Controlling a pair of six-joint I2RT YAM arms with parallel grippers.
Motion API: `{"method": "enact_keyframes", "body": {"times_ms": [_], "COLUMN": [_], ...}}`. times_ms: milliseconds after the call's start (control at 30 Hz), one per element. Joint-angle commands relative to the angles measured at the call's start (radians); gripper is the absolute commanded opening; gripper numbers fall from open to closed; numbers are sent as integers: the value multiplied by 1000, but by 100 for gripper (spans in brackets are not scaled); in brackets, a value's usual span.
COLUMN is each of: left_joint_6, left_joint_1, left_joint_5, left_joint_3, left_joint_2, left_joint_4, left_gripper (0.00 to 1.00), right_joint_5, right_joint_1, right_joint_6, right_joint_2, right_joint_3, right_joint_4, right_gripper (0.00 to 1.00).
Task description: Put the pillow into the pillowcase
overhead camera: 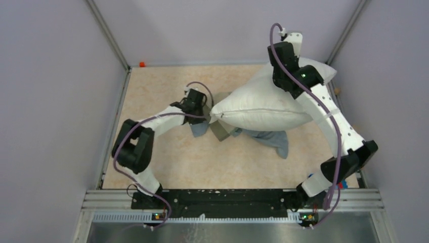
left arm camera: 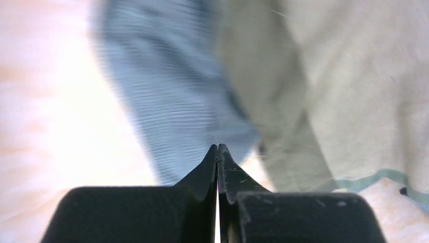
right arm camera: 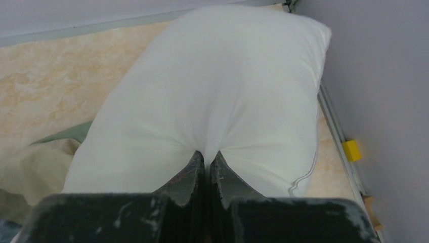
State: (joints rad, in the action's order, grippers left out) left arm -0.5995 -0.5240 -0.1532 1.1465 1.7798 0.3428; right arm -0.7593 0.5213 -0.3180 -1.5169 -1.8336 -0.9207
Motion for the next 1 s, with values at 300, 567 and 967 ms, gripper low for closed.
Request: {"method": "enact_keyframes", "body": {"times_ms": [300,567,967], "left_joint_6": [171,103,66], "left_joint_1": [334,101,-171], "left_joint_5": [113,207,-2], "left_joint_3": [-160,-248,-29], "left_joint_2": [-450,-441,0], "left_joint_4": [75,-145,-546], "left_gripper": [7,80,99], "right_joint_5": [44,-65,-53], "right_joint_1": [-16,-21,-52], "right_joint_6": [-80,-6,19], "right_joint_2": [-367,-396,-450], "right_joint_3": [-243,-408,-545], "right_joint_4": [373,447,428], "right_gripper": [0,0,0]}}
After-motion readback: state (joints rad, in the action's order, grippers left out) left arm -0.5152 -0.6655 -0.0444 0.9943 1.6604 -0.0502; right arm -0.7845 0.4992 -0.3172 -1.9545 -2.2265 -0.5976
